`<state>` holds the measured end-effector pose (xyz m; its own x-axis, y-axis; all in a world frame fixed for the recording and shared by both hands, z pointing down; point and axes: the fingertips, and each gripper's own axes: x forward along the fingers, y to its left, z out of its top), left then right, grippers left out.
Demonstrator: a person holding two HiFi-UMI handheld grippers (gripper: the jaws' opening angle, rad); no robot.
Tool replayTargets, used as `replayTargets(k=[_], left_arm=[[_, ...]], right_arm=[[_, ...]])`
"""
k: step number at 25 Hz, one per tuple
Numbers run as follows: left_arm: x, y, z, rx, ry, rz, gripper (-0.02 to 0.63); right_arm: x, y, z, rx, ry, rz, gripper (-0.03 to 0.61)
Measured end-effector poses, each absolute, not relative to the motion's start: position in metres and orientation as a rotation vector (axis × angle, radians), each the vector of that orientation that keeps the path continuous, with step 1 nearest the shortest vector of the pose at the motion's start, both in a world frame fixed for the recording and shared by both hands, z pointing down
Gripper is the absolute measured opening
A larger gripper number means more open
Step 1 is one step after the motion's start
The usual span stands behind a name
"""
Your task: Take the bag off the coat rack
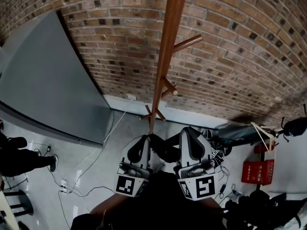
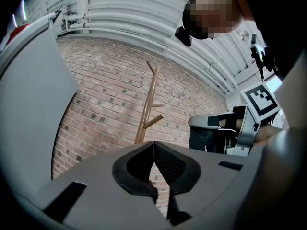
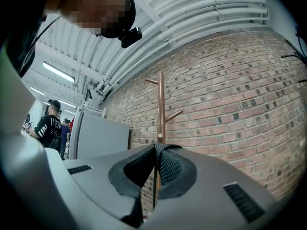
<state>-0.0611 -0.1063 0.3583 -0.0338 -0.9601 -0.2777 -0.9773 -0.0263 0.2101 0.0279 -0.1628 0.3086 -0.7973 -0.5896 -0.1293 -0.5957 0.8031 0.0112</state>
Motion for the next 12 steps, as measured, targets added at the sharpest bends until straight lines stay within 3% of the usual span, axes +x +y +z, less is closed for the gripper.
replayTargets(k=[12], left_arm=[[-0.0614,-0.1119,0.3589,-2.154,2.157,0.545,0.017]], right_arm=[[0.0243,-0.1651,0.3076,-0.927,2.875,0.086,0.017]])
